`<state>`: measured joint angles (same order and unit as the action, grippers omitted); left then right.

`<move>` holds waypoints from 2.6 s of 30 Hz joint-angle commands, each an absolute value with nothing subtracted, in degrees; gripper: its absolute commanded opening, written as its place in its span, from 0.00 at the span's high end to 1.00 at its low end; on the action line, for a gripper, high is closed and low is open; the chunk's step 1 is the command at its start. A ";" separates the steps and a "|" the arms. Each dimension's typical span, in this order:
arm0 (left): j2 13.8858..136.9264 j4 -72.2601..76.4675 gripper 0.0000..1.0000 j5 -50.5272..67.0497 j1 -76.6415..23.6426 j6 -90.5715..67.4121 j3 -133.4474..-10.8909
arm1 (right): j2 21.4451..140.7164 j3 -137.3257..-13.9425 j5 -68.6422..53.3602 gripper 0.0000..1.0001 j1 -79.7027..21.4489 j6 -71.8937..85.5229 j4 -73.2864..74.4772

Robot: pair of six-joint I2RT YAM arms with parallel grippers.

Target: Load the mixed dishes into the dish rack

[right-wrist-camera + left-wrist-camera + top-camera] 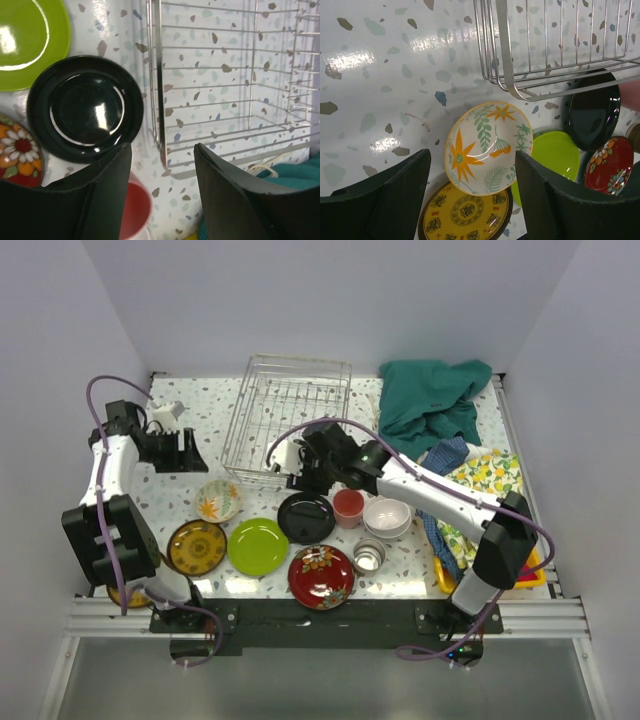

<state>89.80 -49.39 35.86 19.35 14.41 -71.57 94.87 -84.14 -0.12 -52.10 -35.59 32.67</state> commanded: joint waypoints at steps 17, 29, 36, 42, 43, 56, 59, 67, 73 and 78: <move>86.75 -55.64 0.26 33.40 18.63 16.37 -79.18 | 88.40 -75.32 -8.43 0.53 -49.49 -23.20 45.96; 87.01 -57.48 0.25 34.72 18.10 11.43 -83.50 | 91.76 -73.30 -10.11 0.74 -49.22 -22.41 45.97; 86.75 -56.34 0.26 37.17 17.23 9.41 -83.58 | 90.97 -74.53 -8.88 1.00 -49.22 -25.31 49.82; 85.96 -52.05 0.22 44.02 16.08 1.69 -81.57 | 89.65 -83.39 -6.68 1.00 -49.22 -29.70 60.44; 85.44 -50.47 0.21 45.25 16.00 -2.16 -80.52 | 89.21 -84.89 -5.46 1.00 -49.22 -30.32 61.51; 80.06 2.80 0.05 60.91 12.85 -57.91 -63.54 | 77.55 -81.44 6.23 1.00 -50.53 -29.19 25.77; 81.12 9.64 0.05 61.52 10.73 -63.88 -61.97 | 74.45 -70.45 9.40 1.00 -53.34 -30.58 4.41; 82.88 21.45 0.04 59.60 5.11 -77.78 -59.15 | 79.97 -58.36 21.85 1.00 -61.69 -37.26 -29.51; 83.41 15.30 0.04 57.75 3.78 -79.10 -56.69 | 85.42 -58.97 24.70 1.00 -63.81 -39.98 -40.69; 84.02 13.36 0.05 57.04 3.43 -80.94 -56.78 | 87.10 -59.41 23.91 1.00 -64.42 -40.60 -42.01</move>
